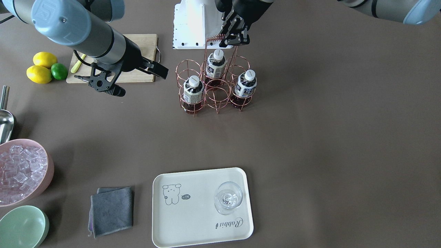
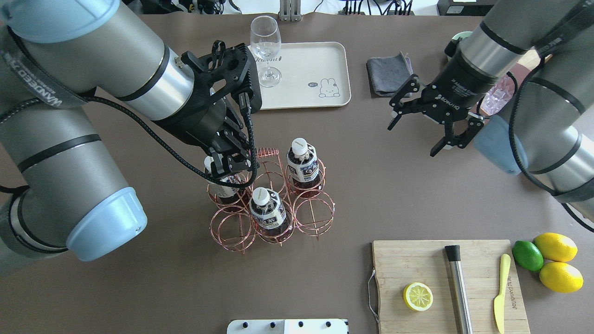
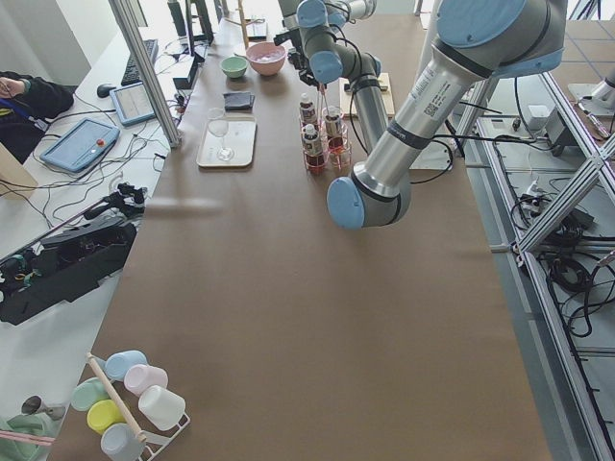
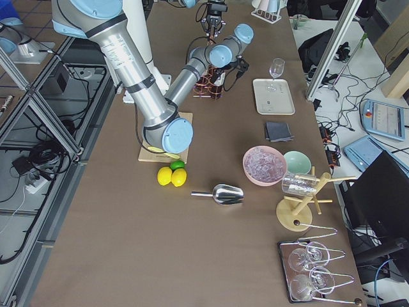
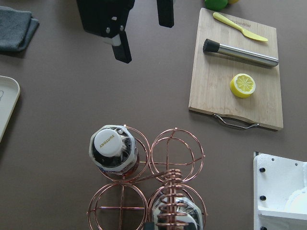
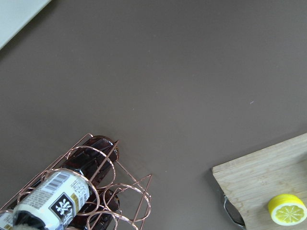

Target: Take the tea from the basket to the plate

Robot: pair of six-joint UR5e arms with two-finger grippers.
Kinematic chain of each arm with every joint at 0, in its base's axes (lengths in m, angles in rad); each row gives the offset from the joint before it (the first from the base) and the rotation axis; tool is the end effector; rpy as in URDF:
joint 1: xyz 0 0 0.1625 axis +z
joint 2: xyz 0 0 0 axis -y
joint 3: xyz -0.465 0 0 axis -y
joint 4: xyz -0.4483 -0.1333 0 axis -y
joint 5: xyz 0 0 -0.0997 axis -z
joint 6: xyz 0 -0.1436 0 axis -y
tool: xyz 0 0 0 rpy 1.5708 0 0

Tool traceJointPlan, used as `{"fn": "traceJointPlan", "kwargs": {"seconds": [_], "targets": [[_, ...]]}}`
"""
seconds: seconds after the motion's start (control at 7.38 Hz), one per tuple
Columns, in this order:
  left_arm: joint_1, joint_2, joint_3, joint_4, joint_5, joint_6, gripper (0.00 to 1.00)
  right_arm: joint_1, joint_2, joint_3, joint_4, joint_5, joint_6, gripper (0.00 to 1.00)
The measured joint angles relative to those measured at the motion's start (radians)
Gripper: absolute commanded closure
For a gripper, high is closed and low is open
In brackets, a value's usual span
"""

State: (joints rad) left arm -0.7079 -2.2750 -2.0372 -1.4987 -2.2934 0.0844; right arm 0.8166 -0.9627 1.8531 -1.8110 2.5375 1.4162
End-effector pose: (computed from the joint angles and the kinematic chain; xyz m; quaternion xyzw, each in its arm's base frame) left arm 0.4438 -0.4303 0.0642 0.3374 0.4643 0.5282 0.6258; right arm -0.4521 -0.5033 0.2002 -0.2575 -0.4557 0.1323 0.8418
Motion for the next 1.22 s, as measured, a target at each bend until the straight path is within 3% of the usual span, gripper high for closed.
{"fn": "traceJointPlan", "kwargs": {"seconds": [0.68,1.08,1.22], "targets": [[0.001,0.000,0.000,-0.001,0.000,0.001,1.00,-0.063,0.137,-0.126,0.058,-0.042,0.096,0.06],[0.000,0.000,-0.001,-0.002,0.001,0.003,1.00,-0.066,0.218,-0.216,0.060,-0.044,0.118,0.16],[-0.001,0.001,-0.002,-0.002,0.002,0.003,1.00,-0.067,0.228,-0.231,0.060,-0.049,0.119,0.26]]}}
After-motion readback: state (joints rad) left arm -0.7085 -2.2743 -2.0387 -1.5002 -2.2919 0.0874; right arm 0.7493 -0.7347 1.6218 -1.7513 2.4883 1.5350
